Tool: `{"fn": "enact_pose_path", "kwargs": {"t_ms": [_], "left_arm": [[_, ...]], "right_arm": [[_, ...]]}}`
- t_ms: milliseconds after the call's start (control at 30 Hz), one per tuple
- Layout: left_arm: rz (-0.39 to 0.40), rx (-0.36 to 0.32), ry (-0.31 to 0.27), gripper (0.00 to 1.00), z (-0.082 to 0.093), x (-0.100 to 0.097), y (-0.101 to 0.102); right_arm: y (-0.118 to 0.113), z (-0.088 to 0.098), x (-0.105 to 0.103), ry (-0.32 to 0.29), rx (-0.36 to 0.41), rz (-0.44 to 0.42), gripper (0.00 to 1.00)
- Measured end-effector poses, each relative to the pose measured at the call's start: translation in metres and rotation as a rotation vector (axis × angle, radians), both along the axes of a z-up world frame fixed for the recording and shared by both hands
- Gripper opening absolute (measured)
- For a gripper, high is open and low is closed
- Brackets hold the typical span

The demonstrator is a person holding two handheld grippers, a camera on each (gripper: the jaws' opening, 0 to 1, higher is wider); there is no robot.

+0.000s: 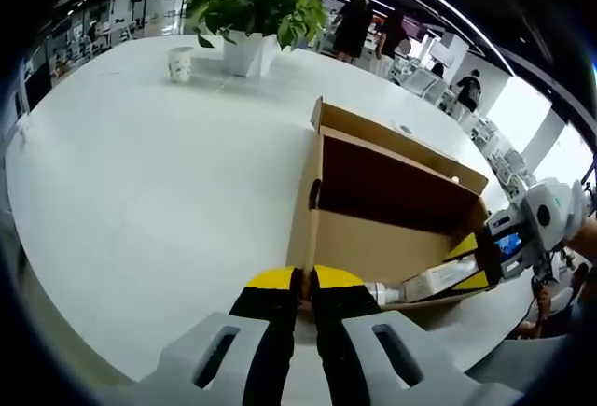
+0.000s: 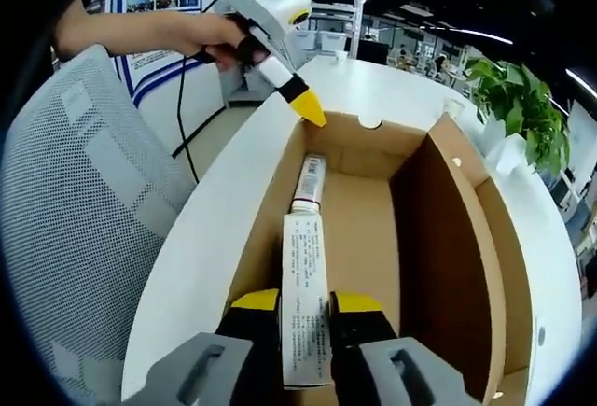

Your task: Operate the shoe box by opening the lid, removing the specified soft item, and placing it in the target area until the item is outside and the box remains undamaged.

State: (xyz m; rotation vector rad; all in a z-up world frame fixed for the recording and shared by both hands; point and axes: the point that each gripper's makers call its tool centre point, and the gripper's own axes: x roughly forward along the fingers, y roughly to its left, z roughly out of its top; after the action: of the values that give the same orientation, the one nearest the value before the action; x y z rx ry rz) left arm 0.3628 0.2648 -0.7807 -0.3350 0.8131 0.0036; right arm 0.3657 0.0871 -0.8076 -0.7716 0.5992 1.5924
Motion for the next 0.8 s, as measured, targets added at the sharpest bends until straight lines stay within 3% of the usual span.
{"fn": "enact_pose_path", "kwargs": {"t_ms": [300, 800], "left_arm": [[0.0, -0.002, 0.001, 0.04, 0.0, 0.0, 0.0], [0.002, -0.004, -0.003, 0.04, -0.002, 0.001, 0.003]], "right_arm": [[0.0, 0.005, 0.002, -0.025, 0.007, -0.007, 0.15], [0.002, 0.032, 0.006, -0.049, 0.03, -0.024, 0.15]]}}
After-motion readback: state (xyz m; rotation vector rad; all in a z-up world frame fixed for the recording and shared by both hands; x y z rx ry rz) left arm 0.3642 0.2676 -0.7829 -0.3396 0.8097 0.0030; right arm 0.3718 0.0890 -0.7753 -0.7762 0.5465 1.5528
